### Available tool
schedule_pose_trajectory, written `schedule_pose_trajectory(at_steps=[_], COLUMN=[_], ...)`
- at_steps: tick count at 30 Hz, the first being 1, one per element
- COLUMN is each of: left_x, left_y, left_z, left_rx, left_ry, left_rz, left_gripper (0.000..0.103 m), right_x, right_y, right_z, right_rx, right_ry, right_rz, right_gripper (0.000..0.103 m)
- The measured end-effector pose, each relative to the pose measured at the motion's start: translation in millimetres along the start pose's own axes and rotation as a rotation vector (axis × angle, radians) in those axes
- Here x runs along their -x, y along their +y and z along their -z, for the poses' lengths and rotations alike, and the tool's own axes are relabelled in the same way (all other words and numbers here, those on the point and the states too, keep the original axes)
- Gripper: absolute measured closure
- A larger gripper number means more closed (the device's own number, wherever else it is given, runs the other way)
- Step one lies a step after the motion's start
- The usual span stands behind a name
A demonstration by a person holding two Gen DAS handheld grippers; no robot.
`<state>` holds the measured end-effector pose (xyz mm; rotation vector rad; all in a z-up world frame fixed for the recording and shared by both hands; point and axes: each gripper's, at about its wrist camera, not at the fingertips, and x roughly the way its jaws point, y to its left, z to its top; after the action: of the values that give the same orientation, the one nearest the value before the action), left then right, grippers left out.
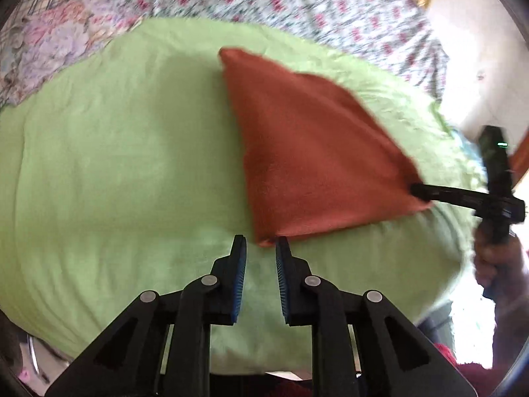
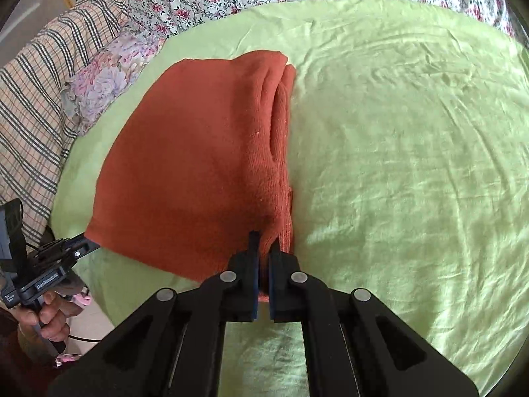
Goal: Fold small clothes
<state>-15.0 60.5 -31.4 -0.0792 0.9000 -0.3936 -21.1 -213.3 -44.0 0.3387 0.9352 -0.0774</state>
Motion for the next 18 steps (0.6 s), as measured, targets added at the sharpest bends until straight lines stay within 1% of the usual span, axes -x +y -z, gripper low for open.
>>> schedule_pose_trajectory(at_steps=[2, 4, 6, 7, 9, 11, 12, 14, 16, 17, 18], left_x=[11.3, 17.3, 14.3, 9.7, -2.5, -19.0, -27.0, -40.6, -52.2, -55.1, -56.4], left_y=[-2.9, -10.5, -17.3, -20.7, -25.8, -28.8, -29.0, -27.3, -23.5, -21.4, -20.1], left_z=[-5.9, -12.0, -20.6, -24.2, -27.7, -27.3, -30.1, -27.9, -24.1, -23.5, -23.0], left_rx=[-0.023, -0.053, -0.078, -0.084, -0.102, -0.116, -0.116, -0.107, -0.090, -0.080, -0.066], left_ry=[-0.027, -0.057, -0.077, -0.077, -0.060, -0.034, -0.019, 0.012, 0.039, 0.042, 0.040], left_rz=[0.039, 0.057, 0.086, 0.103, 0.126, 0.116, 0.121, 0.117, 0.119, 0.120, 0.128], left_gripper=[0.084, 0.083, 0.081, 0.080, 0.080, 0.080, 0.080, 0.080, 0.080, 0.080, 0.081], right_x=[4.3, 11.6, 23.2, 29.5, 33.2, 26.3, 20.7, 0.3, -24.6, -35.0, -45.3], right_y=[-3.3, -7.7, -12.1, -14.1, -14.5, -9.8, -7.2, -1.2, 4.5, 5.1, 3.8], right_z=[1.3, -1.2, -9.6, -18.6, -35.9, -64.6, -74.7, -98.4, -117.0, -122.2, -125.3], right_rx=[-0.020, -0.061, -0.091, -0.099, -0.100, -0.089, -0.089, -0.096, -0.096, -0.101, -0.106], right_ry=[0.021, 0.039, 0.019, -0.007, -0.036, -0.074, -0.082, -0.069, -0.044, -0.032, -0.017], right_rz=[-0.034, -0.067, -0.082, -0.085, -0.096, -0.098, -0.102, -0.133, -0.132, -0.121, -0.105], right_gripper=[0.098, 0.094, 0.093, 0.093, 0.093, 0.093, 0.093, 0.092, 0.082, 0.073, 0.072])
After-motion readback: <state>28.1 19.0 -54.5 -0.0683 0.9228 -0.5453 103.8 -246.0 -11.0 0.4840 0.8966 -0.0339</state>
